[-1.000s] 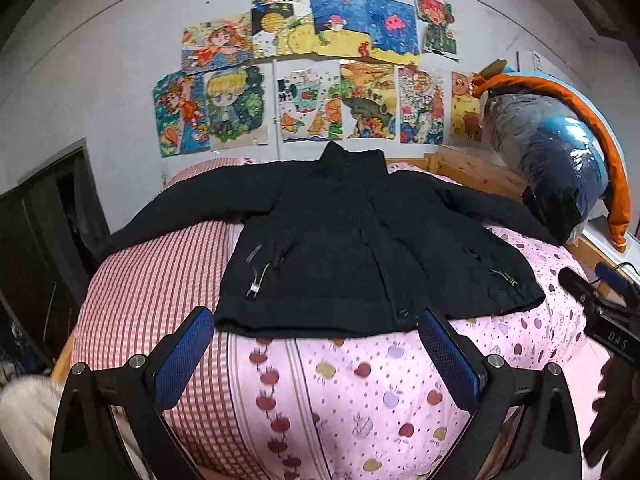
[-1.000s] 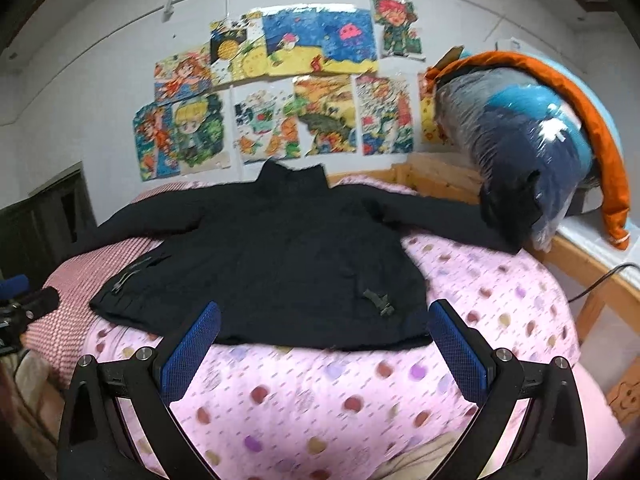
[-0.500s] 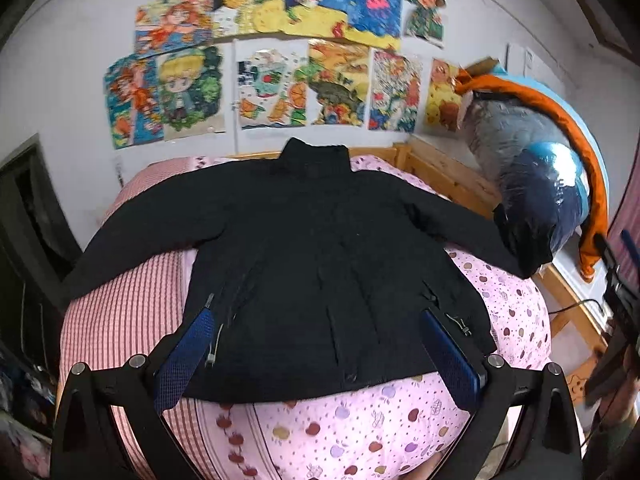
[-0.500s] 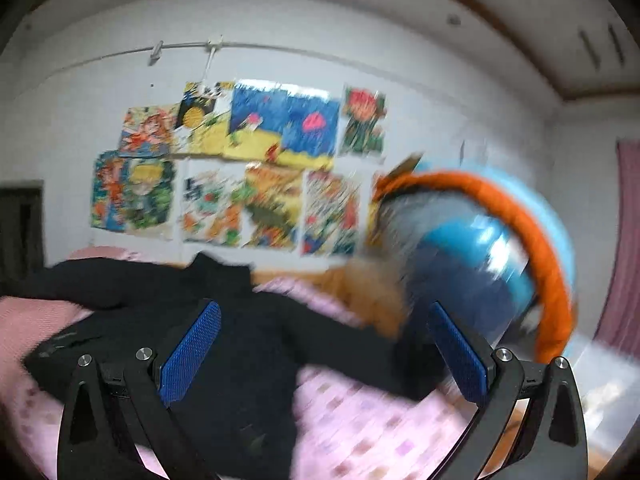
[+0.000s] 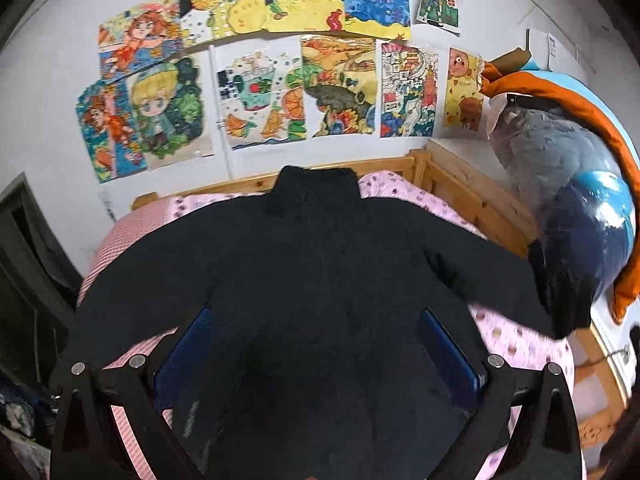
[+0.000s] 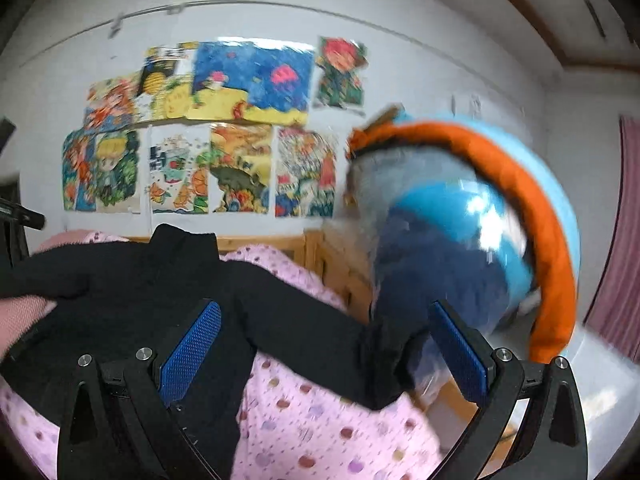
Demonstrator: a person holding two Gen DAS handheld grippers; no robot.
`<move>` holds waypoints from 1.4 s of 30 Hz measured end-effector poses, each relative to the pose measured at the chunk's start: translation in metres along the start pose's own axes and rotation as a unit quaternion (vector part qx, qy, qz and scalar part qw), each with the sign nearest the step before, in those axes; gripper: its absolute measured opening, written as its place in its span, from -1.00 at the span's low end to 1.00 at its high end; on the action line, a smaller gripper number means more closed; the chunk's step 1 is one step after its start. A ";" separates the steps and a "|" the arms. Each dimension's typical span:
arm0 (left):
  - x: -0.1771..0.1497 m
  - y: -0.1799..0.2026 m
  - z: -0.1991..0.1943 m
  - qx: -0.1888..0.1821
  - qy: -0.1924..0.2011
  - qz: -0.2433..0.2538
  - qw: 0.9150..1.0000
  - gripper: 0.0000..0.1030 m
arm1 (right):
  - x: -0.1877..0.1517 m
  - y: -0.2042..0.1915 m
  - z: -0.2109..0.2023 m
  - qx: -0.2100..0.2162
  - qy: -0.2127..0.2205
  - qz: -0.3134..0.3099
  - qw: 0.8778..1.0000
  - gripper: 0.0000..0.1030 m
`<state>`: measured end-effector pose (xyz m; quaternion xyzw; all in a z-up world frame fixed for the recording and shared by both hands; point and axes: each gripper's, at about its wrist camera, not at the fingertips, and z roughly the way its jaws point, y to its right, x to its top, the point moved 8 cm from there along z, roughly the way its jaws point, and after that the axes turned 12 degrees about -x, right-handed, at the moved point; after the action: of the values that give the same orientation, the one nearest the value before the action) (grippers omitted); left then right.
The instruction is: Fold large clothes
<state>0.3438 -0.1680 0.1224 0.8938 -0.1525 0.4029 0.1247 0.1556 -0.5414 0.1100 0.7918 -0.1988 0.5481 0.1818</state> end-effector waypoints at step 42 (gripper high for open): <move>-0.017 0.082 0.409 -0.083 -0.131 0.024 0.988 1.00 | -0.106 -0.001 0.169 -0.131 -0.012 0.109 0.985 -0.71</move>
<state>0.5815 -0.3824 -0.1457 0.9214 -0.2217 0.2714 0.1681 0.2572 -0.6140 -0.0458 0.7414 -0.3559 0.5243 0.2209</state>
